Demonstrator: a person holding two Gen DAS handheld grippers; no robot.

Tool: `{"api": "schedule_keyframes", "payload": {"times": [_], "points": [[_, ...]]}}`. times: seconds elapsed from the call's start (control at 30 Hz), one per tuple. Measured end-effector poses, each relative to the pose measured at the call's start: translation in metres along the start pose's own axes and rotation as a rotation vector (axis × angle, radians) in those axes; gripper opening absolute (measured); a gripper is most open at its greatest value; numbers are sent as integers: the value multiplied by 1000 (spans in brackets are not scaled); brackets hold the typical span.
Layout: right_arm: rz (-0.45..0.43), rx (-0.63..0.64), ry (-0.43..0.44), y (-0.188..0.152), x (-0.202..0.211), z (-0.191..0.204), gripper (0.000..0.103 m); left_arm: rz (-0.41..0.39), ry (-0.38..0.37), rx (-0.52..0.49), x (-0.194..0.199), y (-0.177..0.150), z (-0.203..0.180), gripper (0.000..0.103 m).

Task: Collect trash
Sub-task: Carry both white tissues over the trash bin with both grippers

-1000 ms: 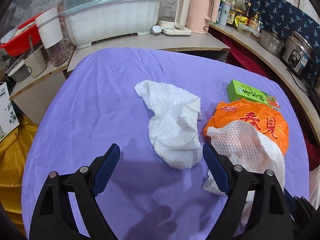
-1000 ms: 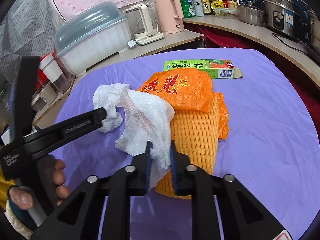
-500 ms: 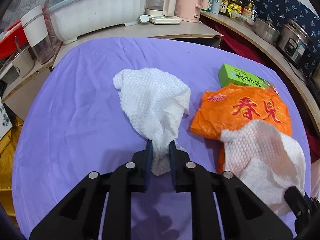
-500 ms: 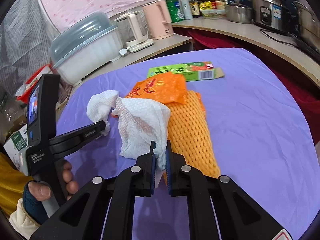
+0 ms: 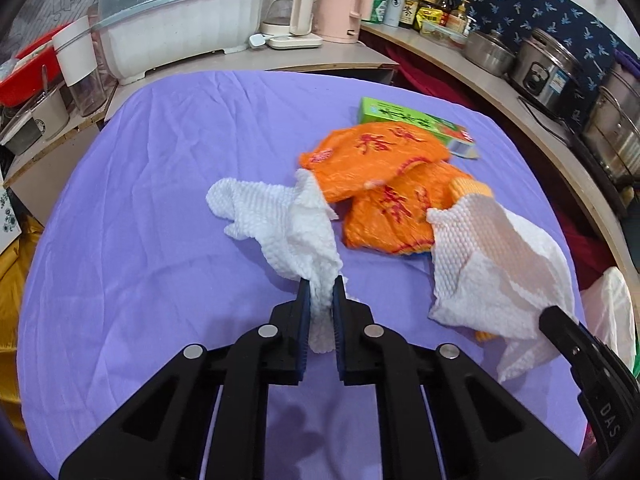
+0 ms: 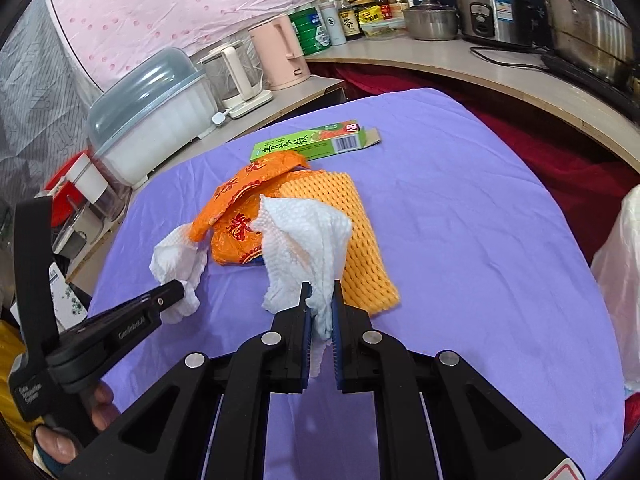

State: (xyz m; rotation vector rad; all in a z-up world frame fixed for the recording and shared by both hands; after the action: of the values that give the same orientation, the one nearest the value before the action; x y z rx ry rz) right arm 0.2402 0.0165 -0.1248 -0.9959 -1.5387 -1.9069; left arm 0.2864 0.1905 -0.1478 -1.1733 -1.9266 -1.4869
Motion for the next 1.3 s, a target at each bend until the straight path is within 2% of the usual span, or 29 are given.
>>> {"api": "schedule_keyframes", "payload": {"times": [0.67,0.93,1.3], "points": [[-105,-60,11,-8,80,-67,9,-38,-62,-113,60,-43,-109,10],[-75,-124,-36,-30,83,-119,9,-14,-88,-156,60,-64,-143,10],[-133,-217,-82,-31,111,-181,9,4,-144,-258,59,-84,-214,10]]}}
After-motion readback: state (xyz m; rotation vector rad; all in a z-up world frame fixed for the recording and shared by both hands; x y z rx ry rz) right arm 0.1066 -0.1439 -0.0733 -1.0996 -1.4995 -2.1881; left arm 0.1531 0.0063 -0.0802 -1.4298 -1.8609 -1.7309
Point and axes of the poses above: each gripper's, at about its wrist camera, not at the fingertips, and x roughly against the way its jaws point, z to its left, y to its top, the point moved 4 cm from there along -x, roughly the way its jaws point, and after that the axes turned 14 degrees about -y, right-handed, at the moved point
